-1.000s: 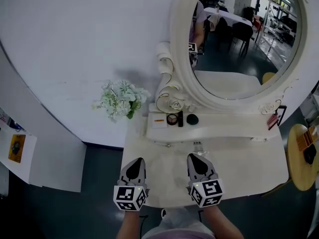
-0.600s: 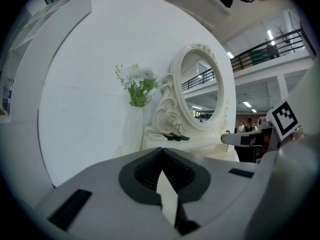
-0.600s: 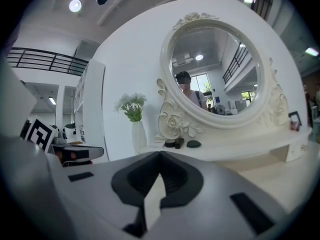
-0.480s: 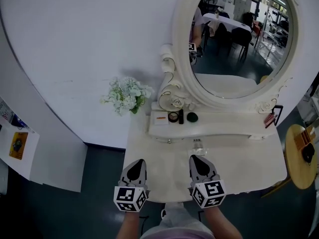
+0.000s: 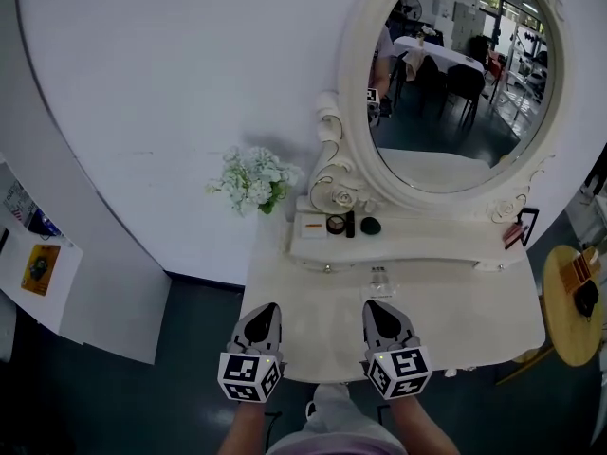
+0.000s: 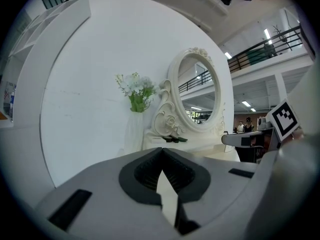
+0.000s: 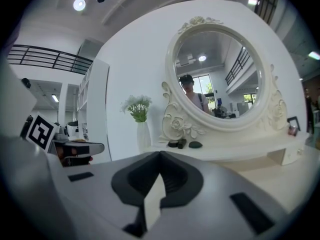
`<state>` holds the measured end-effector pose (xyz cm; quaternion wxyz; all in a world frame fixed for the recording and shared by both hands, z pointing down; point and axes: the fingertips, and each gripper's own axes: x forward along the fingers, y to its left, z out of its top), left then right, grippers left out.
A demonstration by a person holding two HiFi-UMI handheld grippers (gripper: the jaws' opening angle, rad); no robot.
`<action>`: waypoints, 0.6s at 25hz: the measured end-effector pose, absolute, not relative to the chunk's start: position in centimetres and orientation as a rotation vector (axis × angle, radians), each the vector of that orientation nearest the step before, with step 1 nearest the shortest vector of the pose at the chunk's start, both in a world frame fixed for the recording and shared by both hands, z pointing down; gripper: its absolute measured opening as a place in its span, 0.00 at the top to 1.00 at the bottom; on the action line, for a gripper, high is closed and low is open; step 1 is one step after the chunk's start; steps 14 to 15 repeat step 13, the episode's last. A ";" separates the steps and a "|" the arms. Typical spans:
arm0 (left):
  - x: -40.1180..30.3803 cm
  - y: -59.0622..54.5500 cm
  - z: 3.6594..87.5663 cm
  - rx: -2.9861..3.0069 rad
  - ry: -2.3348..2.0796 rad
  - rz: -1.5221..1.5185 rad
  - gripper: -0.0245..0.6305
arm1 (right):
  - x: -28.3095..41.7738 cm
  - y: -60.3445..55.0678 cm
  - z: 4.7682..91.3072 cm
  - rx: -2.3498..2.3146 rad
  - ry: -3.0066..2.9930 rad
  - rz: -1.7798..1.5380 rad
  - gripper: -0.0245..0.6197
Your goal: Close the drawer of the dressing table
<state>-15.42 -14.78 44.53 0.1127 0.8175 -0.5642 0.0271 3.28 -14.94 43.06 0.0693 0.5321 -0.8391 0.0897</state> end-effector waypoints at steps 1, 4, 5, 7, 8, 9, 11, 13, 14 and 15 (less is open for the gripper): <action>-15.4 -14.6 44.5 2.398 -1.657 0.080 0.96 | 3.3 -14.9 42.9 1.602 -2.526 0.265 0.96; -15.4 -14.3 44.5 2.394 -1.663 0.081 0.96 | 3.4 -14.7 42.7 1.600 -2.527 0.255 0.96; -15.3 -14.2 44.5 2.393 -1.664 0.081 0.96 | 3.5 -14.6 42.7 1.600 -2.527 0.255 0.96; -15.2 -14.1 44.5 2.394 -1.660 0.084 0.96 | 3.6 -14.5 42.7 1.605 -2.525 0.261 0.96; -15.1 -14.0 44.6 2.395 -1.657 0.087 0.96 | 3.8 -14.5 42.7 1.609 -2.524 0.265 0.96; -15.0 -13.9 44.6 2.396 -1.655 0.089 0.96 | 3.9 -14.4 42.7 1.612 -2.524 0.268 0.96; -14.8 -13.8 44.6 2.397 -1.653 0.093 0.96 | 4.0 -14.5 42.6 1.618 -2.525 0.271 0.96; -14.7 -13.8 44.6 2.398 -1.653 0.094 0.96 | 4.1 -14.6 42.5 1.621 -2.530 0.272 0.96; -14.7 -13.8 44.6 2.398 -1.653 0.094 0.96 | 4.1 -14.6 42.5 1.621 -2.530 0.272 0.96; -14.7 -13.8 44.6 2.398 -1.653 0.094 0.96 | 4.1 -14.6 42.5 1.621 -2.530 0.272 0.96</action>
